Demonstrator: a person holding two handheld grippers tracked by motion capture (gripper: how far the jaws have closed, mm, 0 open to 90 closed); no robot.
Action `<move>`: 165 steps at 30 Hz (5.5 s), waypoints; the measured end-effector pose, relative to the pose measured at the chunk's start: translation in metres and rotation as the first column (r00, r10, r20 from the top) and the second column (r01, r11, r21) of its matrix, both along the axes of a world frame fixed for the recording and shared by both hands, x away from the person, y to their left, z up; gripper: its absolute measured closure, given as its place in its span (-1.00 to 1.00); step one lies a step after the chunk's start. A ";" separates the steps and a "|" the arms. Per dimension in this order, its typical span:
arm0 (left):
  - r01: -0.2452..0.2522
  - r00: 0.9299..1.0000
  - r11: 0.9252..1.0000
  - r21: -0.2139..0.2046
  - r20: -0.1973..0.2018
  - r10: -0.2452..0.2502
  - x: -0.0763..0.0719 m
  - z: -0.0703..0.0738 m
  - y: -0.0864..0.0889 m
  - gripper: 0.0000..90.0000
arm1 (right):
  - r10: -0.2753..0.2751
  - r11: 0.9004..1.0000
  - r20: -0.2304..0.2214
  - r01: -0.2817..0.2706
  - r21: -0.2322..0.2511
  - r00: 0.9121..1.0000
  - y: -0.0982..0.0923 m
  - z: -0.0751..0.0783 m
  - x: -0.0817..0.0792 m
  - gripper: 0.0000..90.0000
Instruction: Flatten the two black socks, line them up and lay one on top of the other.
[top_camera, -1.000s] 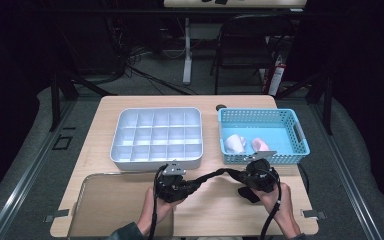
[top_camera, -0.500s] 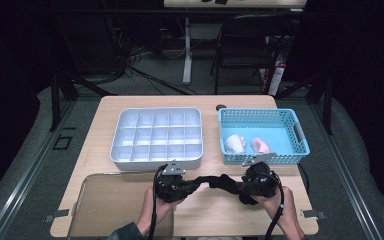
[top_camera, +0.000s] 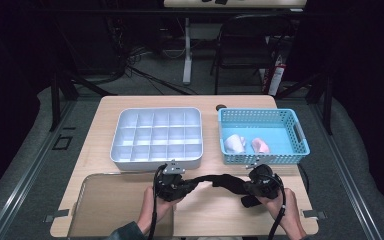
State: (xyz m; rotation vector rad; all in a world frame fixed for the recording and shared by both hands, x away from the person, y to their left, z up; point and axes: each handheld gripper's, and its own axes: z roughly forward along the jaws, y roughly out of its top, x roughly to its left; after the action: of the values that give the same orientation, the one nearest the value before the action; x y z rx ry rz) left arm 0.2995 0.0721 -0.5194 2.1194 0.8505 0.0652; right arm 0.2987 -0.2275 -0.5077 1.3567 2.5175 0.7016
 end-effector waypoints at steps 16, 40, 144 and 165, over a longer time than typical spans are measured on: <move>0.064 0.974 0.998 -0.011 -0.218 -0.065 0.000 -0.014 -0.002 0.84 | -0.008 1.000 -0.191 0.007 -0.008 0.982 -0.010 0.018 0.025 0.85; -0.031 0.990 0.998 0.055 -0.135 0.038 0.022 -0.028 0.001 0.75 | -0.091 0.994 0.021 0.090 0.060 0.996 0.005 -0.016 0.008 0.13; 0.075 0.976 0.973 0.220 -0.216 -0.027 0.024 -0.033 0.003 0.64 | -0.393 0.919 -0.054 0.390 -0.057 0.918 -0.097 -0.029 0.015 0.25; 0.072 0.983 0.978 0.193 -0.183 -0.036 0.020 -0.019 0.004 -0.32 | -0.376 0.926 -0.041 0.375 -0.035 0.926 -0.099 -0.021 0.012 0.72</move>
State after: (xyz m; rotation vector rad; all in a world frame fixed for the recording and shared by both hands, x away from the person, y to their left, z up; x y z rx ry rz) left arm 0.3198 0.0757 -0.5388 2.3627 0.9221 -0.0723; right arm 0.3105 -0.3263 -0.5288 1.7944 2.1891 0.5582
